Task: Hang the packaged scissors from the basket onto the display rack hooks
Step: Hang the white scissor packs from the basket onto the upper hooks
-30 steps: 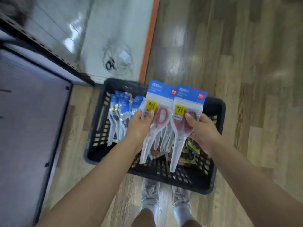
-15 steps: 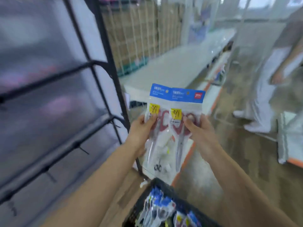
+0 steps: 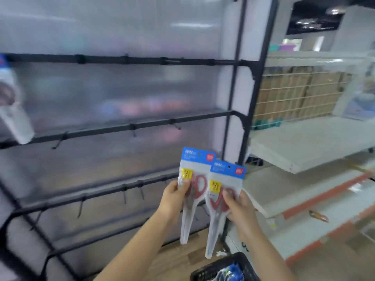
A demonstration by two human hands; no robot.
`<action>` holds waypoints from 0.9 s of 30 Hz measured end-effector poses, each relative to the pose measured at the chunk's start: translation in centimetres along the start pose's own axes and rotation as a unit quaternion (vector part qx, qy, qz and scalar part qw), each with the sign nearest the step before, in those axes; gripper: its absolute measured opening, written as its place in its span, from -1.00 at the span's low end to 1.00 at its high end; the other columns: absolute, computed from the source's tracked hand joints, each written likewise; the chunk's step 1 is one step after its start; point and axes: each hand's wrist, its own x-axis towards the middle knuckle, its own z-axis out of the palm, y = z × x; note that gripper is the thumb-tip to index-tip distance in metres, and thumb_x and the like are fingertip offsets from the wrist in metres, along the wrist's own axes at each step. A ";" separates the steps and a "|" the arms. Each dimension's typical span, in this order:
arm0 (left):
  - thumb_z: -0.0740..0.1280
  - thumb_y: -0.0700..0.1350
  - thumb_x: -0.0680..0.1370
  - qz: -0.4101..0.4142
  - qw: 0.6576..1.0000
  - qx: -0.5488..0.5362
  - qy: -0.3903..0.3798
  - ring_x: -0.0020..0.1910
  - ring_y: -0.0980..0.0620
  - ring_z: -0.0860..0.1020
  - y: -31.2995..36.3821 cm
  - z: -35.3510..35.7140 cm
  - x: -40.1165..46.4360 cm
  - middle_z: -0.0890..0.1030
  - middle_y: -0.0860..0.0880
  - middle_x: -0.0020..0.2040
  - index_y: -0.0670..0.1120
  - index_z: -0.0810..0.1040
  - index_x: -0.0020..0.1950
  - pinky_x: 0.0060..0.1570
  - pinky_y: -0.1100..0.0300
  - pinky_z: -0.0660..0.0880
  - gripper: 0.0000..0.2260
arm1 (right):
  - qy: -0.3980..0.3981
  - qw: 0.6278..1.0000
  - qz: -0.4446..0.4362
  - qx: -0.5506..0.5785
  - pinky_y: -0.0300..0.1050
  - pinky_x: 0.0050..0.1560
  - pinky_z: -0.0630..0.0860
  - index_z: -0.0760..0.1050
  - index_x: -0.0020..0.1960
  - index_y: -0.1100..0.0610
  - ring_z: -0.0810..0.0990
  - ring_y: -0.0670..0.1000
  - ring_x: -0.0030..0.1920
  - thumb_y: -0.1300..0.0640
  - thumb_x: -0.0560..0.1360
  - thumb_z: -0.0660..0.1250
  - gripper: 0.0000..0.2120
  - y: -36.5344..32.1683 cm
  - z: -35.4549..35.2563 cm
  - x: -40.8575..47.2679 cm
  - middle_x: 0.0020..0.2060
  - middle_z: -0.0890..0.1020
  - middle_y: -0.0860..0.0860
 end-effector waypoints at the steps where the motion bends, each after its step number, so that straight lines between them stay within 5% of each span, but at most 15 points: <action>1: 0.28 -0.07 0.58 -0.016 1.000 -0.011 0.024 -0.06 -0.10 0.57 -0.7 -2.0 -0.6 0.64 -0.22 0.02 -0.22 0.54 0.08 0.01 -0.04 0.50 -0.77 | -0.019 1.000 0.022 0.002 0.11 0.11 0.53 0.51 0.09 0.14 0.63 0.13 0.04 0.19 0.52 0.32 -0.85 1.1 1.5 -0.5 0.02 0.66 0.13; 5: 0.25 -0.10 0.59 -0.027 0.994 -0.052 0.096 -0.10 -0.09 0.61 -0.9 -8.8 -2.6 0.65 -0.17 -0.02 -0.28 0.49 0.14 -0.08 0.01 0.55 -0.75 | -0.098 0.994 0.048 -0.027 0.10 0.09 0.54 0.52 0.05 0.10 0.64 0.08 0.02 0.19 0.51 0.34 -0.88 2.7 7.9 -1.4 -0.01 0.67 0.09; 12: 0.26 -0.11 0.59 0.059 0.983 -0.079 0.156 -0.19 -0.05 0.63 5.9 -19.8 -3.6 0.67 -0.11 -0.17 -0.22 0.53 0.04 -0.16 0.06 0.57 -0.82 | -0.209 0.977 -0.032 -0.038 -0.02 0.01 0.54 0.47 0.04 0.02 0.62 -0.03 -0.01 0.16 0.51 0.35 -0.87 -3.4 21.7 -1.0 -0.02 0.65 -0.02; 17: 0.27 -0.08 0.58 0.159 0.969 -0.046 0.185 -0.30 -0.02 0.55 13.5 -27.5 -4.4 0.57 -0.08 -0.27 -0.18 0.49 -0.05 -0.28 0.15 0.48 -0.84 | -0.288 0.950 -0.118 -0.010 -0.39 -0.17 0.48 0.47 0.01 0.00 0.59 -0.29 -0.16 0.18 0.51 0.35 -0.87 -8.8 32.9 -2.1 -0.11 0.63 -0.15; 22: 0.27 -0.10 0.57 0.247 0.944 -0.053 0.211 -0.18 -0.01 0.61 19.0 -33.8 -5.4 0.63 -0.08 -0.19 -0.21 0.51 0.04 -0.11 0.08 0.55 -0.82 | -0.327 0.929 -0.175 0.019 -0.48 -0.22 0.45 0.44 0.06 0.02 0.56 -0.36 -0.19 0.16 0.52 0.34 -0.85 -12.0 42.1 -2.8 -0.10 0.60 -0.17; 27: 0.28 -0.06 0.57 0.251 0.928 -0.058 0.269 0.01 -0.10 0.61 20.1 -40.2 -5.2 0.64 -0.13 -0.01 -0.14 0.54 0.10 0.12 -0.05 0.52 -0.81 | -0.320 0.931 -0.169 0.055 -0.39 -0.17 0.48 0.43 0.04 -0.02 0.58 -0.28 -0.12 0.16 0.54 0.30 -0.87 -12.1 47.2 -1.7 -0.07 0.60 -0.15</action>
